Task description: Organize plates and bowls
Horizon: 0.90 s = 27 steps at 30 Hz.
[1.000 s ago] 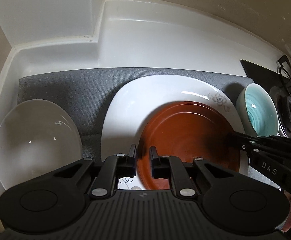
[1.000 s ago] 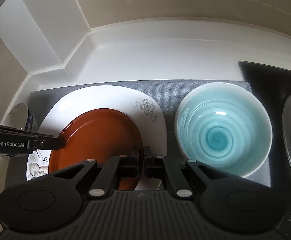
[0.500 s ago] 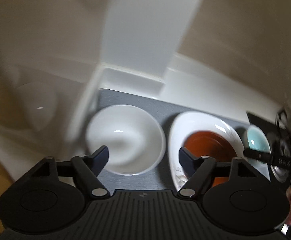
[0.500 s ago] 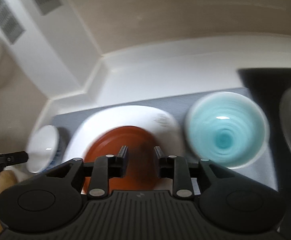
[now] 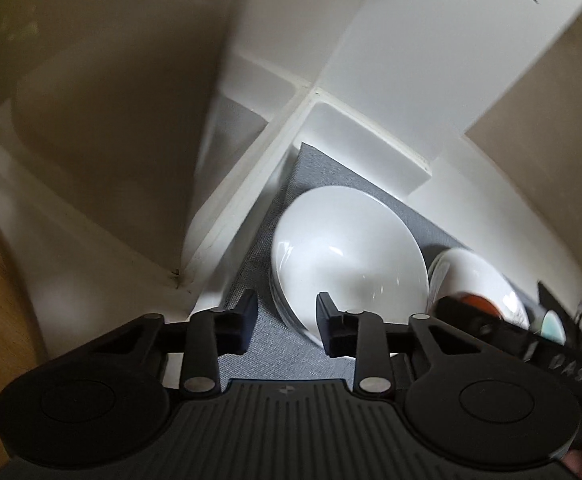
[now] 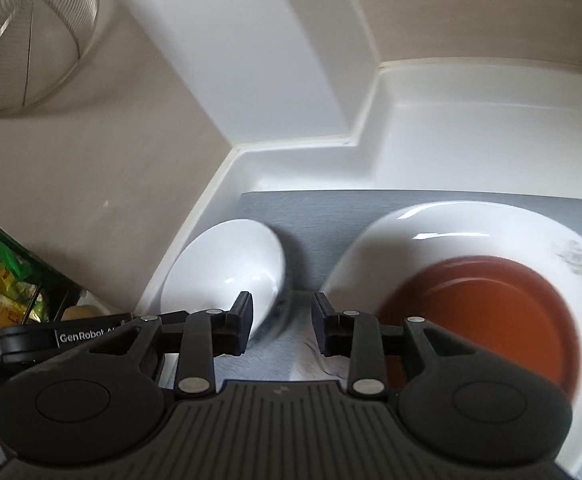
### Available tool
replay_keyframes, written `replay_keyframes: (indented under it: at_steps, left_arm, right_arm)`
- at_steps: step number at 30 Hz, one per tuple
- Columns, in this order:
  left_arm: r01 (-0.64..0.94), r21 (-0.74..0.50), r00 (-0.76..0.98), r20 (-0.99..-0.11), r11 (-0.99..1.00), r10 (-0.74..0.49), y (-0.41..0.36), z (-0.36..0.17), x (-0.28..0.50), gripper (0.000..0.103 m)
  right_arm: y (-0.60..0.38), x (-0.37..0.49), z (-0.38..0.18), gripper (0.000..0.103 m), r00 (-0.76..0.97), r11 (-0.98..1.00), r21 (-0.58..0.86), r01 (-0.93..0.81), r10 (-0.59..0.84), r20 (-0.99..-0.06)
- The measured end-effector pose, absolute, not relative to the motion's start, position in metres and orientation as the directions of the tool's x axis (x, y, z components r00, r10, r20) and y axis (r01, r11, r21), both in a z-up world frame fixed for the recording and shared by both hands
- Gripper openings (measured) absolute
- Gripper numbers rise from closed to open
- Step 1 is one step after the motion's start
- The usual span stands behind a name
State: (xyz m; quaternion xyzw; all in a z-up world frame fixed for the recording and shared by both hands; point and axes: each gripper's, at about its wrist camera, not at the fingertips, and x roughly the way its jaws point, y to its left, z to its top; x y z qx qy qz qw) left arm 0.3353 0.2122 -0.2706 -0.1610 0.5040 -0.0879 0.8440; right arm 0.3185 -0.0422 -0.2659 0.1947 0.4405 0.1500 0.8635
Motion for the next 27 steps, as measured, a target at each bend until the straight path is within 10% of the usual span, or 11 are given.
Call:
replay_keyframes:
  at_steps: [8,27]
  left_arm:
    - [-0.058,-0.412,0.447,-0.825,0.909,-0.345,0.218,-0.281,0.342,0.019]
    - [-0.007,-0.357,0.359,-0.873,0.934,-0.331,0.229,-0.281,0.328,0.020]
  right_arm:
    - [-0.024,0.332,-0.278,0.016,0.516,0.894,0.437,-0.095,0.419,-0.747]
    - [-0.025,0.294,-0.275,0.018,0.476,0.865,0.483,-0.133,0.484,-0.734]
